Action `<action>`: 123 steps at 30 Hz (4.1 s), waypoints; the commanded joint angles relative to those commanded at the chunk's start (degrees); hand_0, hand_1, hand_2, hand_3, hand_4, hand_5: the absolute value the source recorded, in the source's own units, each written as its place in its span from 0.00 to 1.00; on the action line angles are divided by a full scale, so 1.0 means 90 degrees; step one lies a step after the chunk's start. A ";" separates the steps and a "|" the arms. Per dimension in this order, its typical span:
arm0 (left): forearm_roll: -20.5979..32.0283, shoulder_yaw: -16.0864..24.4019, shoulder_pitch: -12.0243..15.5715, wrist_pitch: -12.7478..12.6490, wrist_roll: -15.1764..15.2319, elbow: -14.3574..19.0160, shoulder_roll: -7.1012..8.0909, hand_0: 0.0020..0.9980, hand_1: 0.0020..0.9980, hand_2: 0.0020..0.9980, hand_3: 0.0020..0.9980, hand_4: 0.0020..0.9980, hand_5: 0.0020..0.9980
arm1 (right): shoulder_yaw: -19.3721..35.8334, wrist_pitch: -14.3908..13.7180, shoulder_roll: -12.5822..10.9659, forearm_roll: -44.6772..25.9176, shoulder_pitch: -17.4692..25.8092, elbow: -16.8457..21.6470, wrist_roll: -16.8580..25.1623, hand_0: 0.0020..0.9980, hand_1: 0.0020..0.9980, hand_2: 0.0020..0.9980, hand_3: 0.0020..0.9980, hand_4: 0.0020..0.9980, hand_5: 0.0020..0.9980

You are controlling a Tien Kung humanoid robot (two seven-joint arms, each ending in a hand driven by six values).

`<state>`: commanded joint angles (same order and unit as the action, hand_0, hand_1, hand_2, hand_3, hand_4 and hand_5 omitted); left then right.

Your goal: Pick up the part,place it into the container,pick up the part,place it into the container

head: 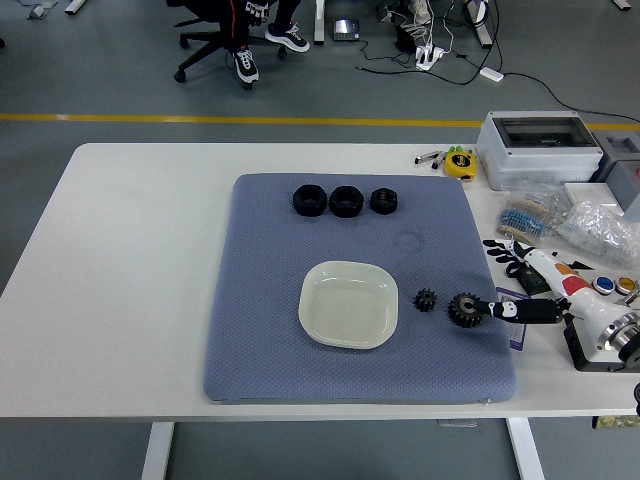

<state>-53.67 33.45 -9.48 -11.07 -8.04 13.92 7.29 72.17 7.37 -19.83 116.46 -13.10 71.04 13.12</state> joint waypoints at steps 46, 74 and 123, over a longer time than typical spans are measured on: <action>0.0051 -0.0041 -0.0047 0.0011 -0.0013 0.0021 0.0017 0.68 0.66 0.63 0.55 0.61 0.57 | -0.1639 0.0362 -0.0432 0.0671 -0.1342 -0.0673 -0.0102 0.45 0.53 0.59 0.60 0.70 0.17; -0.0041 0.0018 0.0016 0.0029 -0.0052 0.0031 0.0013 0.68 0.67 0.63 0.55 0.61 0.57 | -0.1676 0.0458 -0.0442 0.0390 -0.1314 -0.0683 -0.0112 0.15 0.28 0.38 0.42 0.63 0.10; -0.0279 0.0202 -0.0037 0.0051 -0.0090 -0.0005 0.0035 0.68 0.65 0.63 0.55 0.61 0.57 | -0.1909 0.0164 -0.0009 -0.0005 -0.2097 0.0278 -0.0335 0.11 0.18 0.32 0.41 0.70 0.12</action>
<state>-56.19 35.26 -9.82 -10.61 -8.85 13.88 7.60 54.98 8.84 -19.91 116.42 -31.98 73.55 10.10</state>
